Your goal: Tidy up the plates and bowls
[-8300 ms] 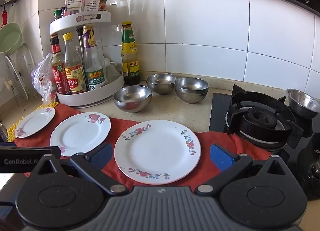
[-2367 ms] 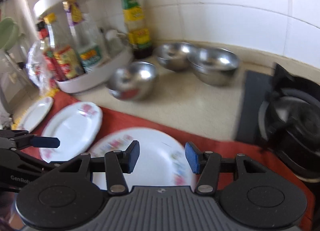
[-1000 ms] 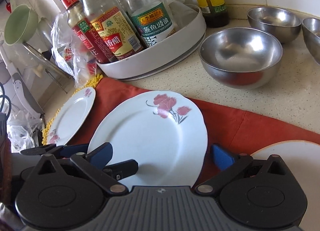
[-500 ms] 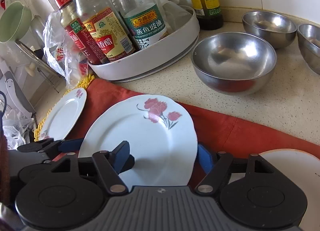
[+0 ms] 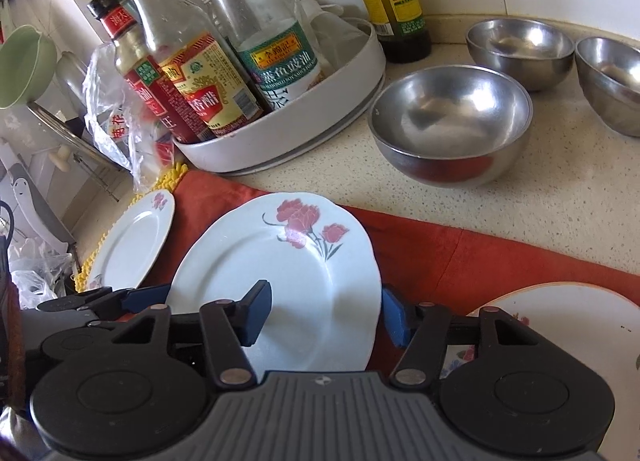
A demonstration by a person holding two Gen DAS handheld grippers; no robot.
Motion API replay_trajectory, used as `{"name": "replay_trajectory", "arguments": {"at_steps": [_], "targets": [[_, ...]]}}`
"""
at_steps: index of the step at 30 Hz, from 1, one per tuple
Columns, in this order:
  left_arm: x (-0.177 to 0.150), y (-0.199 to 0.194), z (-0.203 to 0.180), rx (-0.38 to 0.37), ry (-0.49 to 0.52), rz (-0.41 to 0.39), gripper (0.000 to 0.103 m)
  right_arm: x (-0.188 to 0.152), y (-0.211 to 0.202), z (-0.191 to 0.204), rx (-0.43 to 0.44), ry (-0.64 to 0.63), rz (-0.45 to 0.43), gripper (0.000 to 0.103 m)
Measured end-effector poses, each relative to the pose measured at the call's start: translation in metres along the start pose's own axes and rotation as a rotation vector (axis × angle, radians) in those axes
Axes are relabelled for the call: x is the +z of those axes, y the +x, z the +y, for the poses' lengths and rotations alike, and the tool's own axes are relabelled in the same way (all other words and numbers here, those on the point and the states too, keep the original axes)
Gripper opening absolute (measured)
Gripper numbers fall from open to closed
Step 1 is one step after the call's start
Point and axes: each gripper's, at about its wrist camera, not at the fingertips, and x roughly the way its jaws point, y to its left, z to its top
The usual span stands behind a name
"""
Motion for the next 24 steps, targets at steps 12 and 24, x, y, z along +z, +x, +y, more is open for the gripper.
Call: {"name": "replay_trajectory", "arguments": {"at_steps": [12,24], "targets": [[0.001,-0.012,-0.002,0.019,-0.002,-0.030,0.091,-0.001,-0.009,0.003,0.020,-0.011,-0.029,0.060],[0.005,-0.024,-0.014,0.014,0.037,-0.064,0.091,-0.006,-0.027,-0.003,0.016,0.039,-0.078,0.060]]}}
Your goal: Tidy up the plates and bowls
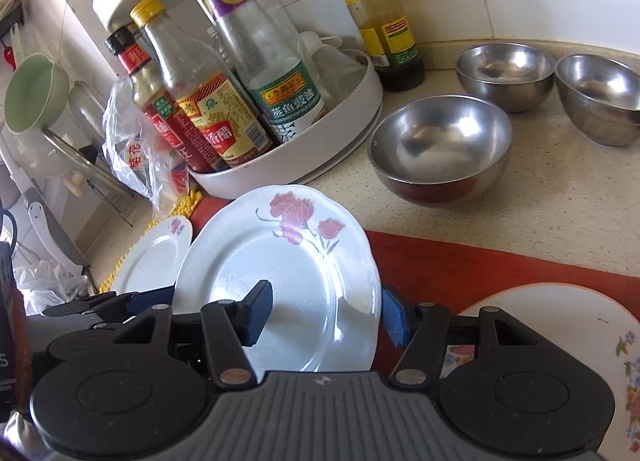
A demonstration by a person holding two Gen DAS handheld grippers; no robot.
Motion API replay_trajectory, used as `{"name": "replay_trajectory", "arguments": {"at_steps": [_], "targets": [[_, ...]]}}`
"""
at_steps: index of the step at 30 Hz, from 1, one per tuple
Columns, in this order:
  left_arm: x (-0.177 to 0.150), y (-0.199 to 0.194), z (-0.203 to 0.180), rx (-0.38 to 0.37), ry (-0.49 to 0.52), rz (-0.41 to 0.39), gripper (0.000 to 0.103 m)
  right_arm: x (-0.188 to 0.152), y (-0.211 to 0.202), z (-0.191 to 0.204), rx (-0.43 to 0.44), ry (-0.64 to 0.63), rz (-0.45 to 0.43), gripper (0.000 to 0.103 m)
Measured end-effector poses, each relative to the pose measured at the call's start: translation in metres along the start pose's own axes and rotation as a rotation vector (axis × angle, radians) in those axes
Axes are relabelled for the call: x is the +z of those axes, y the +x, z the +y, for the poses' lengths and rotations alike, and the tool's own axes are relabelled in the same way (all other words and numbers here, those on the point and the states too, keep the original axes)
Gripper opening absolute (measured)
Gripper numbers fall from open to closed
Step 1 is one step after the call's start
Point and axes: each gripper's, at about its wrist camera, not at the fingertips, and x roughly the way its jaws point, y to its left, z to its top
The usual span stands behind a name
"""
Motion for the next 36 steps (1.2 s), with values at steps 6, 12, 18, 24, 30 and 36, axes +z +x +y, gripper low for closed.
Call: {"name": "replay_trajectory", "arguments": {"at_steps": [6,12,18,24,30,36], "targets": [[0.004,-0.001,-0.013,-0.021,0.037,-0.008,0.091,-0.004,-0.014,-0.007,-0.021,0.035,-0.030,0.060],[0.006,-0.002,-0.028,-0.051,0.070,-0.014,0.091,-0.008,-0.029,-0.018,-0.048,0.072,-0.062,0.060],[0.007,-0.004,-0.047,-0.077,0.105,-0.021,0.091,-0.014,-0.045,-0.030,-0.070,0.105,-0.088,0.060],[0.005,-0.004,-0.068,-0.100,0.136,-0.018,0.091,-0.020,-0.061,-0.045,-0.093,0.135,-0.102,0.060],[0.002,-0.003,-0.090,-0.125,0.164,-0.007,0.091,-0.028,-0.076,-0.062,-0.118,0.164,-0.110,0.060],[-0.004,-0.002,-0.111,-0.151,0.191,0.006,0.091,-0.038,-0.092,-0.079,-0.143,0.193,-0.120,0.060]]}}
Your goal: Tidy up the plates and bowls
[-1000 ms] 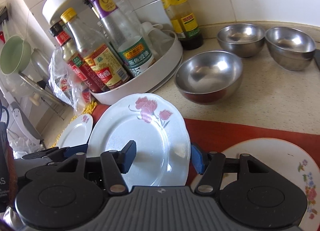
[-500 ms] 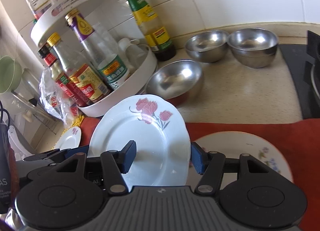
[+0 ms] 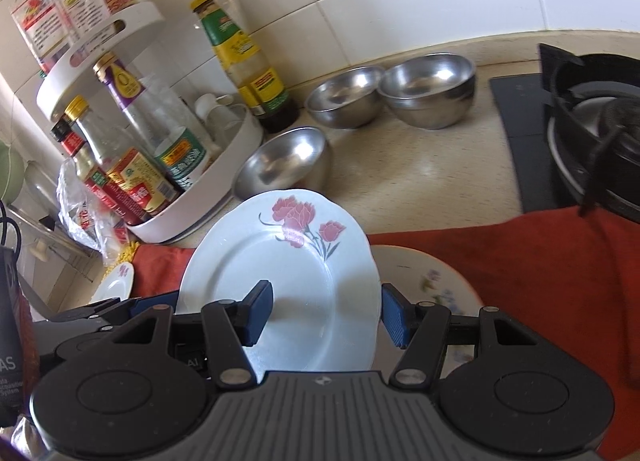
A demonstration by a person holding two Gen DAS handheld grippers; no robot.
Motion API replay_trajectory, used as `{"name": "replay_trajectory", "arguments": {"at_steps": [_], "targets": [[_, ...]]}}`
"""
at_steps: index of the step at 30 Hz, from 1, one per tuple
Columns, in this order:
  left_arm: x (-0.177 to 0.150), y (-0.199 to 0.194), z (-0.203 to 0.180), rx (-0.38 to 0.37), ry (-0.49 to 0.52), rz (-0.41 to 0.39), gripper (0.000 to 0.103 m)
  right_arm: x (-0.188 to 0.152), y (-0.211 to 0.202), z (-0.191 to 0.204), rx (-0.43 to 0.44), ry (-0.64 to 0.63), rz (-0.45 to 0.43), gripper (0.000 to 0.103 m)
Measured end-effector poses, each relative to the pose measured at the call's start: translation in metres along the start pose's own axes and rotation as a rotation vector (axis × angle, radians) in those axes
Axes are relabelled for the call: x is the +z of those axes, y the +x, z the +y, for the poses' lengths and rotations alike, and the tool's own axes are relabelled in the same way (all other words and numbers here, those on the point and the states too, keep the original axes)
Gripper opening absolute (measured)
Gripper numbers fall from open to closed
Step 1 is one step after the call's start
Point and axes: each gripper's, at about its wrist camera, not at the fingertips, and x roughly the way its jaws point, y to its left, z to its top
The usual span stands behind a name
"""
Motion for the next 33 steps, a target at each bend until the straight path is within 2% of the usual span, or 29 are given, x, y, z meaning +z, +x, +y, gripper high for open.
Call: {"name": "replay_trajectory", "arguments": {"at_steps": [13,22,28,33], "targets": [[-0.005,0.005,-0.041,-0.048,0.050,0.023,0.091,-0.011,-0.027,-0.037,-0.046,0.044,-0.008,0.060],[-0.015,0.011,-0.058,-0.065,0.059,0.057,0.091,-0.019,-0.034,-0.054,-0.063,0.047,0.020,0.060],[-0.020,0.012,-0.064,-0.061,0.056,0.057,0.092,-0.020,-0.035,-0.059,-0.059,0.029,0.031,0.060],[-0.020,0.014,-0.067,-0.032,0.063,0.053,0.092,-0.017,-0.029,-0.052,-0.065,-0.036,0.014,0.060]]}}
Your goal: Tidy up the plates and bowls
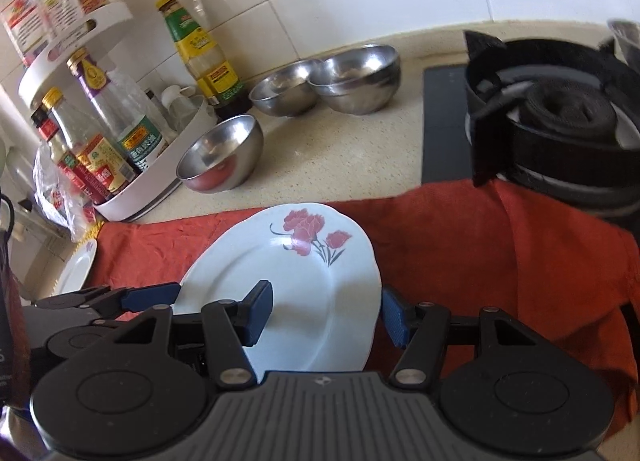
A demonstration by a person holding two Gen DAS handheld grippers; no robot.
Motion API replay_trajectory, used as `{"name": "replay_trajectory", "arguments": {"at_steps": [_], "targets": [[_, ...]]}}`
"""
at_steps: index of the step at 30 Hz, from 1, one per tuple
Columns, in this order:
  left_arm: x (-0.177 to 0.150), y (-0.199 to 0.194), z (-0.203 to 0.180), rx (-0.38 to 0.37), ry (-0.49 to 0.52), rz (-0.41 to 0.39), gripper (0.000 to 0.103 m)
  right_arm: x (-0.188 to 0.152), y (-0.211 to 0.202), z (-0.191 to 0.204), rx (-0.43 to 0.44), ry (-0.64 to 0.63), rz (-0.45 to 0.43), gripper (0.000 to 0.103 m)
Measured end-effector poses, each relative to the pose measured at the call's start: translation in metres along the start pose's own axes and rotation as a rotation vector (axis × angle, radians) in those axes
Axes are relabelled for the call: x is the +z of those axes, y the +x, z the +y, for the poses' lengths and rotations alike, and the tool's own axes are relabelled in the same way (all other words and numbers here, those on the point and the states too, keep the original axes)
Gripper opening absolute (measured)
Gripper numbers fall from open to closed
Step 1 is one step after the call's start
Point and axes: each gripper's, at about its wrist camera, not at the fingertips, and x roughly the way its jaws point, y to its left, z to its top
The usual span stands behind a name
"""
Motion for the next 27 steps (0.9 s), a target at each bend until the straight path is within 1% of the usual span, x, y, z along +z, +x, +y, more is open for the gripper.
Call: {"name": "replay_trajectory", "arguments": {"at_steps": [3,4,7,9,12,14,16,18,20,21,24,25,26,27], "targets": [[0.001,0.000,0.004,0.022,-0.011,-0.003,0.092,0.003,0.009,0.002,0.015,-0.005,0.010,0.060],[0.001,-0.001,0.006,0.028,-0.015,-0.004,0.091,0.005,0.014,0.004,0.013,-0.007,0.022,0.063],[0.000,-0.003,0.010,0.045,-0.017,-0.006,0.090,0.008,0.017,0.011,0.000,-0.062,0.020,0.064],[-0.001,-0.006,0.014,0.032,-0.032,-0.007,0.090,0.009,0.012,0.007,0.010,-0.066,0.002,0.064],[-0.002,-0.019,0.024,0.049,-0.065,-0.046,0.091,0.008,0.000,-0.001,-0.027,-0.072,-0.044,0.064],[-0.001,-0.022,0.030,0.063,-0.078,-0.055,0.096,0.006,-0.004,-0.003,-0.030,-0.089,-0.022,0.064],[-0.003,-0.019,0.035,0.075,-0.096,-0.041,0.096,0.002,-0.003,-0.005,0.008,-0.086,0.023,0.064],[-0.006,-0.015,0.037,0.064,-0.102,-0.016,0.095,-0.001,0.002,-0.006,0.059,-0.082,0.076,0.064],[-0.009,-0.009,0.037,0.036,-0.107,0.012,0.095,-0.002,0.009,-0.007,0.100,-0.069,0.108,0.064],[-0.010,-0.005,0.036,0.016,-0.109,0.025,0.094,-0.002,0.012,-0.005,0.100,-0.069,0.110,0.064],[-0.009,0.001,0.036,-0.041,-0.113,0.020,0.094,-0.001,0.019,0.001,0.077,-0.081,0.108,0.064],[-0.006,0.003,0.036,-0.055,-0.109,0.016,0.091,0.000,0.021,0.005,0.066,-0.095,0.104,0.064],[-0.004,0.004,0.035,-0.072,-0.103,0.013,0.087,0.001,0.022,0.009,0.053,-0.111,0.102,0.064],[-0.001,0.004,0.033,-0.072,-0.096,0.014,0.088,0.001,0.024,0.011,0.051,-0.115,0.101,0.064]]}}
